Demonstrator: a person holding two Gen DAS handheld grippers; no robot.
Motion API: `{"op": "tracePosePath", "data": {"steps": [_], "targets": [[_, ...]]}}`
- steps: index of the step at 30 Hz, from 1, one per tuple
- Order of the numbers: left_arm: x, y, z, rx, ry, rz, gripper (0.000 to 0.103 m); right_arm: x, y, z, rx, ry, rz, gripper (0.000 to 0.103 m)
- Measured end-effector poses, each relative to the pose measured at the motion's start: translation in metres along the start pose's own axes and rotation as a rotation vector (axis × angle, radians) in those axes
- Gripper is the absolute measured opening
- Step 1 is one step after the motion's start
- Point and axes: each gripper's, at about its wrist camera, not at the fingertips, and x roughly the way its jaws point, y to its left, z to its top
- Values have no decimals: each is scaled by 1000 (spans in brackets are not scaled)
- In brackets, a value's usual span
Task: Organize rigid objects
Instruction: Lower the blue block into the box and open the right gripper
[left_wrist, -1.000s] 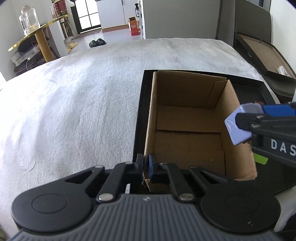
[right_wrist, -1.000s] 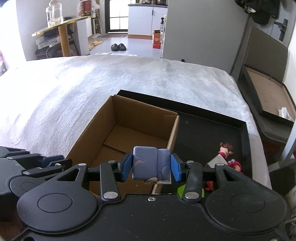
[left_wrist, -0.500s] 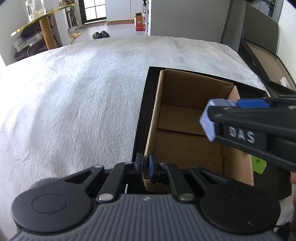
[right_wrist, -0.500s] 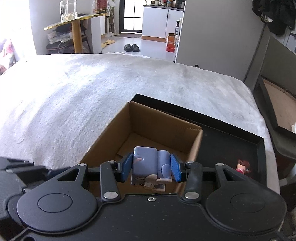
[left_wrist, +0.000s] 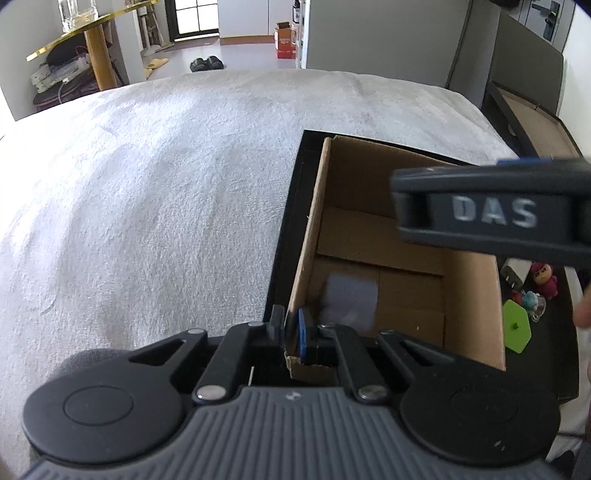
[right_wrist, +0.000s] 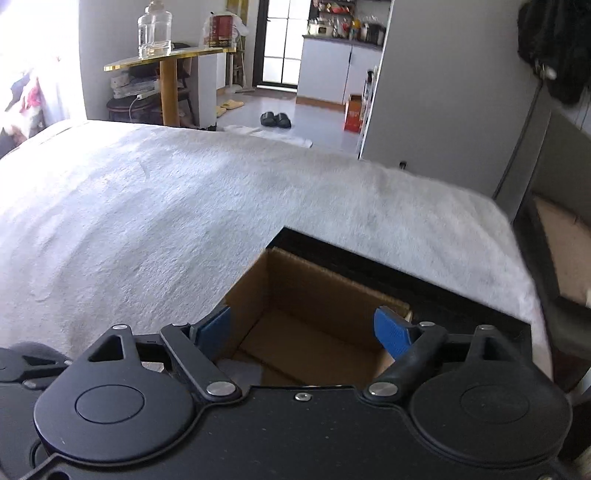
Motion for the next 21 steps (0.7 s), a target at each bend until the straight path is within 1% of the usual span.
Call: {"op": "tracePosePath", "data": {"steps": [2,6,8,12,15,19,21], "targets": [[0,-2,-1,9,0,6,7,-2,-7,-5,28,13,5,87],[-1,-5,-1,20,-3,18,7,-9,-10,-15,16,4,-27,91],[-2,-6,0,18,0,22,7,-12,-12,-18,21,0,-28,92],[-10,-13,2,41,-27,46,7,-17,-20,-21,52,-11,-29,92],[-13,-17,3,49,-30,54,8,-22,-24,-23,72,-21,-24,92],[-17,-24,3,70,-36,69,9,-27,-28,-26,65,-28,-21,92],[-18,-28,2,81,-35,79,10,-29,-32,-28,63,-31,-35,92]]}}
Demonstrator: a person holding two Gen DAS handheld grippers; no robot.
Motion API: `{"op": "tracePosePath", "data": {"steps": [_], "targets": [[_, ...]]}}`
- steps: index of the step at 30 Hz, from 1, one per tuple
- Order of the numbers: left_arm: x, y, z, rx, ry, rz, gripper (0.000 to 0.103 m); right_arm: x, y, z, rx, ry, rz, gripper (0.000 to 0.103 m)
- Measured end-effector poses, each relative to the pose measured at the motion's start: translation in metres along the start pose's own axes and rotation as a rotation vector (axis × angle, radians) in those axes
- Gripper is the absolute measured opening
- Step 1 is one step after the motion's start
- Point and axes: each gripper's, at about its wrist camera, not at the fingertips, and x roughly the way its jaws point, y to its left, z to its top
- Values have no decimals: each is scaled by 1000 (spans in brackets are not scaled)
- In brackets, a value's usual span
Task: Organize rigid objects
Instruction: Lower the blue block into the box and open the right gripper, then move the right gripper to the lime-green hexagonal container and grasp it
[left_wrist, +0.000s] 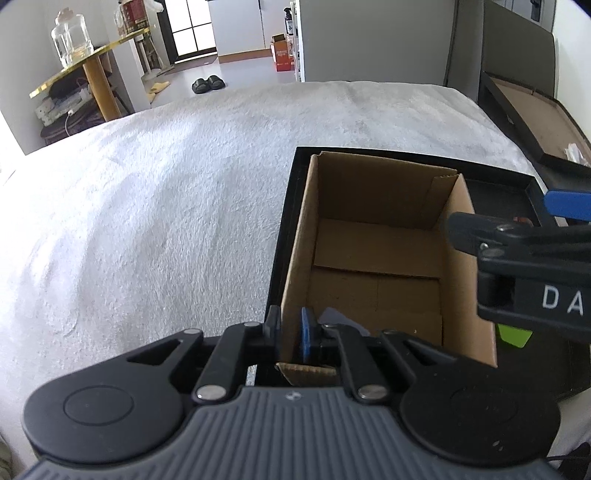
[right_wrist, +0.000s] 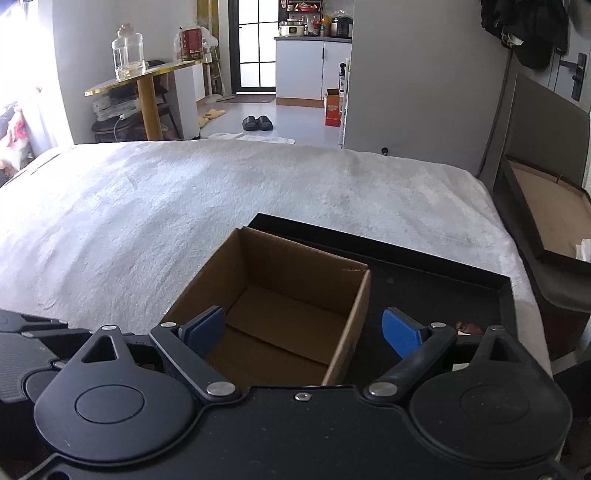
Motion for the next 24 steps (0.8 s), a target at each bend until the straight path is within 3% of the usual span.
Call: {"op": "tracePosePath", "data": {"steps": [5,12,24], "targets": [[-3,-8,1,17,7,28,17,-5,-15,-8,28,-4,-26,92],[-10,-24,6,54,-26,83,48,-10,-40,-22,60,-1,-45,92],[-10,-68,7,147,-25,91,64,-5,-80,-51,159,24,-52,92]]}}
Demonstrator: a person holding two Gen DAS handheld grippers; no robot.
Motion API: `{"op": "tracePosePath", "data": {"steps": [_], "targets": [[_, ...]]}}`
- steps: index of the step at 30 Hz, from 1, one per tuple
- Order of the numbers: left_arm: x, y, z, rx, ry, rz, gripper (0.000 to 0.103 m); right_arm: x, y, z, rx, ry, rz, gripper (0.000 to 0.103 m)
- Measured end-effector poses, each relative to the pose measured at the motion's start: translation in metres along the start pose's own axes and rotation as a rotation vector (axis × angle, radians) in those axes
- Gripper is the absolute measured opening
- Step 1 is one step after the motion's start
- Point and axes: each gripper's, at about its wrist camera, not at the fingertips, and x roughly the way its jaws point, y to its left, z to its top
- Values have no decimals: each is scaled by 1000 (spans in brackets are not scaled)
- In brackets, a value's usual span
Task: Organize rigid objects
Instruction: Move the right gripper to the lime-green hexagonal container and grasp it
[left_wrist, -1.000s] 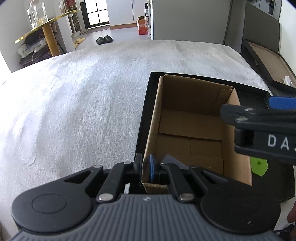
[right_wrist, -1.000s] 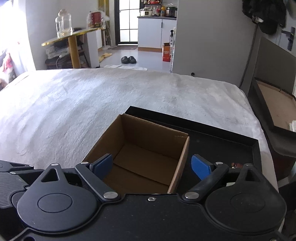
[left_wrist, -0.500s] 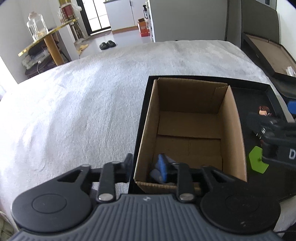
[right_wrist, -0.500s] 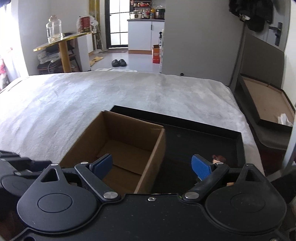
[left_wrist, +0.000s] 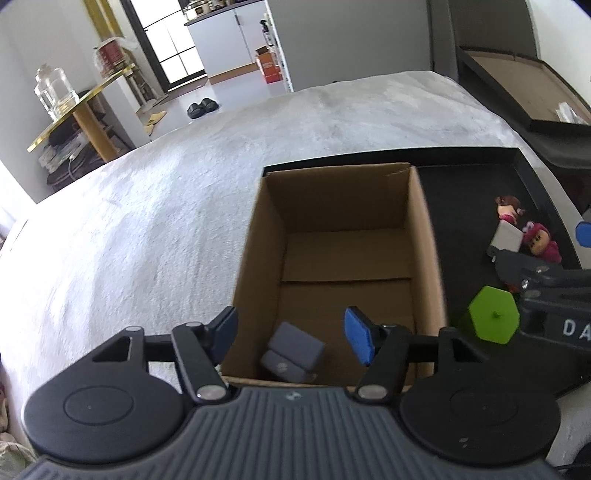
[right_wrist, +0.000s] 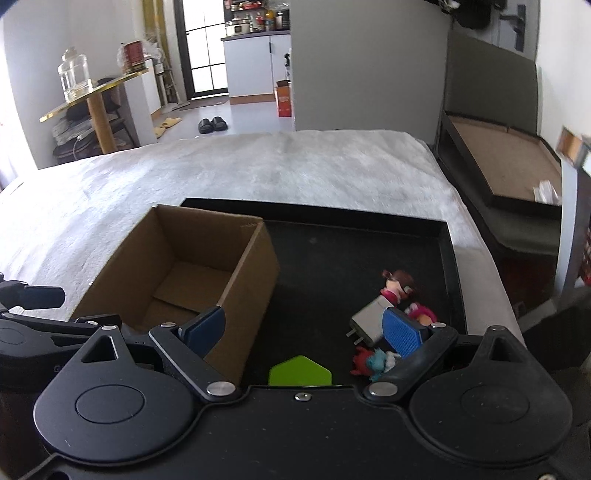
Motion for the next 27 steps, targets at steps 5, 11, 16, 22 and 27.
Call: {"op": "tracePosePath", "data": {"steps": [5,11,16,22,27], "targets": [[1,-19,1,40,3,3,65,8,-17,-13,48,38,24,92],[1,-36,6,84,4,11,65,17,-27,-25,105,72,71,92],[0,-43,7,104,-2,11,65,27,-36,-34,142,85,90,88],[-1,-54,9,126,-11,10,65,44,-43,-49,188,115,147,73],[1,-61,9,142,-15,19,65,52,-48,-56,214,122,184,56]]}}
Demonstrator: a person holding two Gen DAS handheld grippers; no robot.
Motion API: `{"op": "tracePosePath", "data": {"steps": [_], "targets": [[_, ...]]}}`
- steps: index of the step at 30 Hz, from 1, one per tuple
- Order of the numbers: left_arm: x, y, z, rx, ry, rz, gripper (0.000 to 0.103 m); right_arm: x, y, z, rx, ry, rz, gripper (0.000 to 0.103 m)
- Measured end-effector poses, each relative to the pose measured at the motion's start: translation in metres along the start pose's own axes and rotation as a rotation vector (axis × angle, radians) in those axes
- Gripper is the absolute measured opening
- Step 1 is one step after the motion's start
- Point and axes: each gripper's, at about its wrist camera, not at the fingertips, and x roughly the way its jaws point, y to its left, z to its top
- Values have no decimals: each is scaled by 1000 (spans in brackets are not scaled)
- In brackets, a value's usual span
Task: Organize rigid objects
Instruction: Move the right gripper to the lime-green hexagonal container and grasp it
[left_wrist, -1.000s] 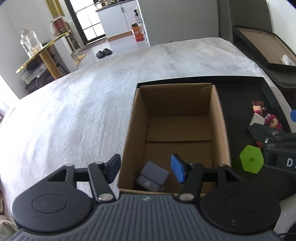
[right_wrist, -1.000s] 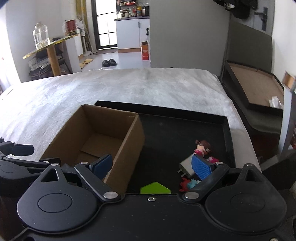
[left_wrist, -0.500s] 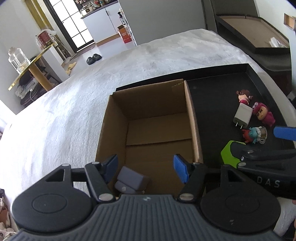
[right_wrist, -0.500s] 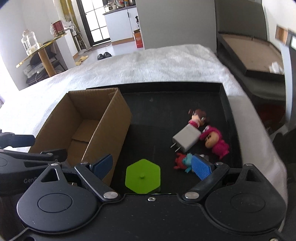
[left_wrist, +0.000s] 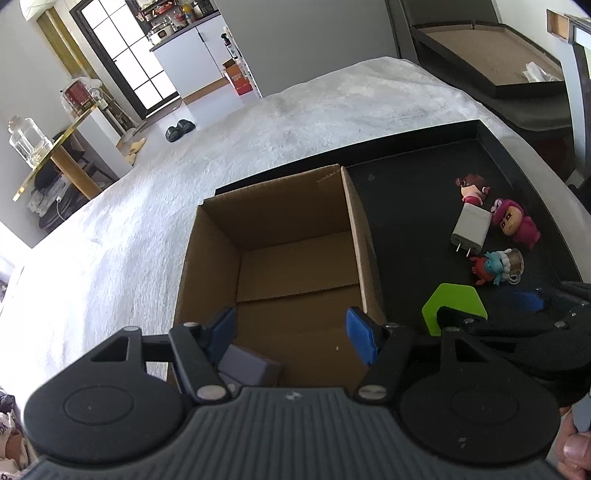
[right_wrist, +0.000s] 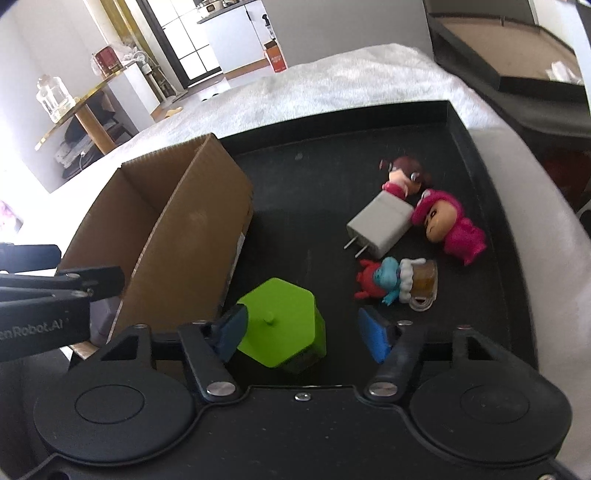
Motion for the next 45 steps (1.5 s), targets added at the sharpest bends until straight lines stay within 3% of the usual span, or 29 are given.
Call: {"op": "tracePosePath", "data": {"steps": [1,3,19,20,21,22,23,24,30,31,33,45], "targets": [[1,-1,0,1,3,-1,65,-1,-1,0,1,-12,13,52],[1,-3,0,7,7,-1,65,-6,1,1,-17,-28,21,30],[-14,-17,5,37,-35,7,65,-22,-17,2,10,-48,-90,32],[-15,-19,4,43,-37,5,65,-22,-17,2,9,-47,-93,37],[-15,-21,4,46,-37,3,65,-22,-17,1,9,-44,-90,56],[-15,-22,3,47,-34,0,65,-22,-16,2,9,-46,-89,63],[-14,-23,2,45,-29,-5,65,-23,-14,1,8,-54,-90,76],[-12,-23,1,42,-20,-12,64,-24,-12,1,-2,-62,-87,78],[-7,-19,-2,4,1,-7,64,-13,-7,-3,-42,-27,-87,75],[-8,-19,-2,5,-2,-5,64,-12,-6,-4,-48,-23,-90,72],[-10,-17,-3,4,-10,-5,63,-9,-7,-4,-50,-12,-91,52],[-15,-8,-4,-35,-16,-34,61,-26,-5,3,-49,-50,-110,51]]}}
